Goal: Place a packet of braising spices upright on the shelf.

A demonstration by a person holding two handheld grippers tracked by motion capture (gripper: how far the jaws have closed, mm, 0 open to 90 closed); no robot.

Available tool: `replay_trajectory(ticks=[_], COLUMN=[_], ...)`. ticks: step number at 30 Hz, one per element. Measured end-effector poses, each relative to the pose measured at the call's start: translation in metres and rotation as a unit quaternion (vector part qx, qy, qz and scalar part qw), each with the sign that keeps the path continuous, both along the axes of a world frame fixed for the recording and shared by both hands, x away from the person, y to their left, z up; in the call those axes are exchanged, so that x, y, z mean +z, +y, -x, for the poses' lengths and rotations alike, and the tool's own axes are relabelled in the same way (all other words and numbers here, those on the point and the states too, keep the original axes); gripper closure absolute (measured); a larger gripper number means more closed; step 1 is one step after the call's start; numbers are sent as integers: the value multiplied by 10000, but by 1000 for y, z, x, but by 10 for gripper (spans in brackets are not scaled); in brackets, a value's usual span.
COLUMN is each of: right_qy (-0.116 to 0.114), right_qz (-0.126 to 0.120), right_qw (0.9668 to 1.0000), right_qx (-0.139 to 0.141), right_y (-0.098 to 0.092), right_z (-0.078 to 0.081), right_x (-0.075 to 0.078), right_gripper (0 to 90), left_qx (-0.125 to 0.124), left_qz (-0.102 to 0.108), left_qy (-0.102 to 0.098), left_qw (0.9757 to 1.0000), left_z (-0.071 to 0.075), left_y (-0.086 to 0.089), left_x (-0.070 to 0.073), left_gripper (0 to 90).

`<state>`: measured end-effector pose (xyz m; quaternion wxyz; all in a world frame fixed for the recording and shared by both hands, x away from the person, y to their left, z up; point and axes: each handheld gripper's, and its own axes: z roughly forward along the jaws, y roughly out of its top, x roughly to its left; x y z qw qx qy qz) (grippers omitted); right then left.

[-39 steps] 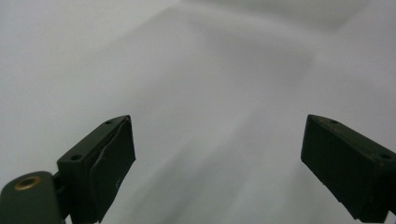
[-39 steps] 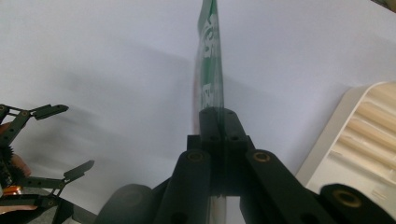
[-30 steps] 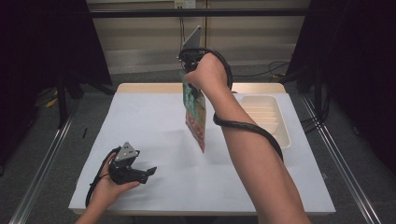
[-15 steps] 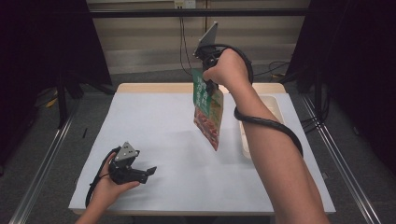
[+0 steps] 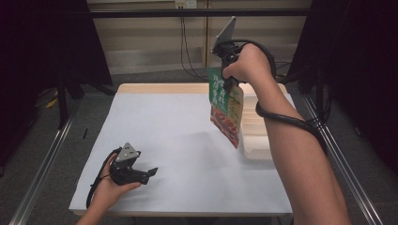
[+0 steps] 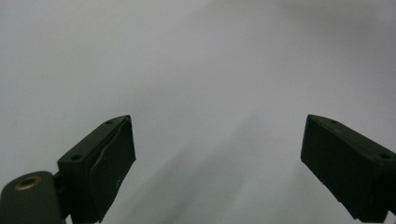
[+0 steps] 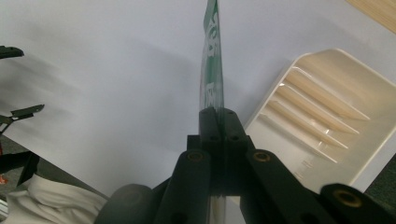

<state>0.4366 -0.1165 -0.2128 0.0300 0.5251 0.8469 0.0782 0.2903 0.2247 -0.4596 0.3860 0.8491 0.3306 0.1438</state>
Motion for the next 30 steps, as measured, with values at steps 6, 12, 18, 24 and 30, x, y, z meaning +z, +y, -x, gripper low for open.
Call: replay_trajectory(ticks=[6,12,18,24,30], right_qy=[-34,-86,-168,-263,-338], right_qz=[-83,-40,-10,-52,-29], right_qw=[10000,9998,9997,9994,9991], right_qx=[39,152,164,227,255], right_y=[-17,-25,-34,-43,-52], right_z=[1,2,3,4,6], right_x=[-4,0,5,10,15], right_gripper=[900,900,900,900,900], left_qx=[-7,-21,-12,-11,-11], left_qz=[-28,20,113,123,128], left_qy=[-9,12,48,35,42], left_qw=[10000,10000,9999,9999,9999], left_z=[0,0,0,-1,-1], left_y=[0,0,-2,0,0], left_x=[0,0,0,1,1], left_gripper=[99,99,99,99,99])
